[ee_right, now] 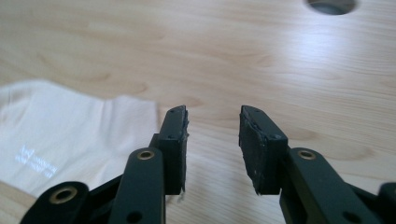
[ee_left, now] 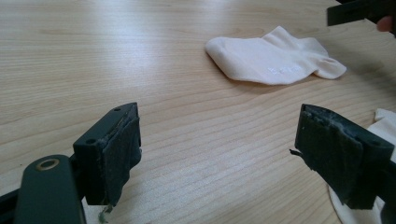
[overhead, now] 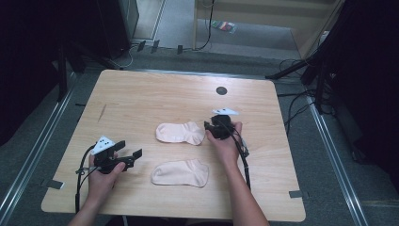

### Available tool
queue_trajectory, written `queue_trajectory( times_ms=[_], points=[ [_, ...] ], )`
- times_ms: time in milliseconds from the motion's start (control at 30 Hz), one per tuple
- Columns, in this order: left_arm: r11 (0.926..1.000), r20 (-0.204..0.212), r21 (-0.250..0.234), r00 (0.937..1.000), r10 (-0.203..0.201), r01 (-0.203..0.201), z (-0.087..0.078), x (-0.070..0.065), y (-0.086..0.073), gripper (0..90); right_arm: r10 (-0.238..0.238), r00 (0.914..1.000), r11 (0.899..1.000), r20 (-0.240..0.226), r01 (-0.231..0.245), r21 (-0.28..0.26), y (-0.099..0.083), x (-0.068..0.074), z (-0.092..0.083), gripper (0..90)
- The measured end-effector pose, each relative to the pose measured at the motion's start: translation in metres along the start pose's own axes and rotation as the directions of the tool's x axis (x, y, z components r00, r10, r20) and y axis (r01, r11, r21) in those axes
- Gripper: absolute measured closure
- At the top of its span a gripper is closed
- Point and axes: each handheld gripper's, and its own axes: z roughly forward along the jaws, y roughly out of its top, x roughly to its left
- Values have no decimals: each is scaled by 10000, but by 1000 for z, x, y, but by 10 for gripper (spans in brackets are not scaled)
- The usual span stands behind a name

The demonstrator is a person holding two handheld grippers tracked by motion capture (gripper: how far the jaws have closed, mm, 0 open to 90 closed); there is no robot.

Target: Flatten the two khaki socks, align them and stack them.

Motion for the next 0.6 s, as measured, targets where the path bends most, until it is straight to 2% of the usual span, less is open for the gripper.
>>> queue_trajectory(
  times_ms=[33, 67, 100, 167, 200, 233, 267, 300, 333, 433, 533, 567, 600],
  points=[
    [10000, 0, 2, 10000, 33, -33, 0, 0, 0, 152, 0, 10000, 10000, 0, 0, 0, 0, 0, 0, 622],
    [10000, -8, -73, 10000, 36, -36, 0, -1, 1, 189, 339, 9994, 9992, -71, -340, -220, -1, -7, -8, 629],
    [10000, -8, -73, 10000, 36, -36, 0, -1, 1, 211, 339, 9994, 9992, -71, -340, -220, -1, -7, -8, 629],
    [10000, -90, -30, 9999, -83, 82, 1, 1, 2, 229, 372, 9983, 9991, -451, -380, -175, -3, -7, -11, 629],
    [9999, -251, -22, 9996, -145, 145, 2, 1, 4, 287, 183, 9962, 9998, -852, -176, 85, -6, -4, -9, 624],
    [9998, -403, -80, 9990, -189, 186, 3, 1, 4, 287, 183, 9962, 9998, -852, -176, 85, -6, -4, -9, 624],
    [9993, -610, -314, 9979, -200, 181, 6, 2, 8, 340, 35, 9941, 9997, -1088, -10, 228, -11, 1, -6, 618],
    [9993, -610, -314, 9979, -200, 181, 6, 2, 8, 384, 35, 9941, 9997, -1088, -10, 228, -11, 1, -6, 618],
    [9991, -839, -419, 9964, -130, 95, 11, 0, 15, 406, 23, 9921, 9998, -1253, 0, 182, -16, 5, -3, 613],
    [9989, -943, -468, 9955, -23, -21, 19, -3, 23, 474, 93, 9920, 9999, -1260, -82, 88, -20, 8, 0, 615],
    [9998, -743, -193, 9972, 51, -66, 35, -7, 34, 518, 62, 9906, 10000, -1369, -51, 81, -23, 13, 3, 612],
    [9999, -759, -15, 9971, 110, -112, 41, -8, 37, 536, 43, 9908, 10000, -1353, -33, 79, -24, 14, 3, 610],
    [9991, -660, 382, 9976, 192, -168, 54, -10, 41, 550, -8, 9913, 10000, -1313, 5, -25, -24, 16, 4, 602]
  ],
)
